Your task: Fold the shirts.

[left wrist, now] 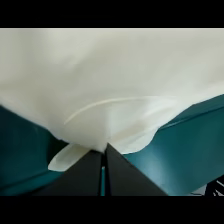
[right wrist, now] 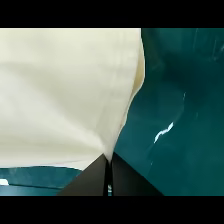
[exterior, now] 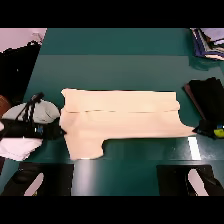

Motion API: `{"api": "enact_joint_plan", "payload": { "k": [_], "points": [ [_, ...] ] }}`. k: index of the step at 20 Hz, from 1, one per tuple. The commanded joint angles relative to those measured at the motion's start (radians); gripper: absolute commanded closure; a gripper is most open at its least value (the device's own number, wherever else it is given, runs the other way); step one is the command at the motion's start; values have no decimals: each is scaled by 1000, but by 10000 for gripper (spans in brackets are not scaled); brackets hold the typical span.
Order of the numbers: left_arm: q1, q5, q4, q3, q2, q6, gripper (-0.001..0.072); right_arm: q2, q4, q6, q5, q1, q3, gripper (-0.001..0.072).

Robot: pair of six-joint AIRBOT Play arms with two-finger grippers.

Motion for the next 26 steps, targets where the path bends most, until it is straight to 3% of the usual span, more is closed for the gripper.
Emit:
{"api": "enact_joint_plan", "payload": {
  "k": [1,5,9,15,16,17,18,19,23,24,25,26],
  "points": [
    [0,134,21,146,-209,79,687,-150,2,21,-62,83,147,697],
    [0,220,21,343,-509,138,686,-422,3,72,-136,193,356,698],
    [0,308,28,522,-724,138,685,-638,4,109,-133,235,545,697],
    [0,394,27,665,-880,165,683,-838,129,112,-121,229,747,694],
    [0,430,27,665,-882,162,669,-865,171,112,-123,222,766,635],
    [0,462,27,665,-882,159,407,-892,217,112,-124,210,787,418],
    [0,470,27,670,-882,144,198,-912,251,112,-123,193,802,258],
    [0,454,28,681,-882,137,165,-925,286,110,-116,177,810,246],
    [1,305,29,733,-864,138,169,-928,278,28,-10,113,807,246],
    [0,273,28,733,-859,140,361,-927,282,10,12,96,793,246],
    [0,242,24,733,-858,167,665,-926,281,1,24,77,769,246],
    [0,218,23,733,-858,182,675,-926,282,-12,30,60,737,246]
  ]
}}
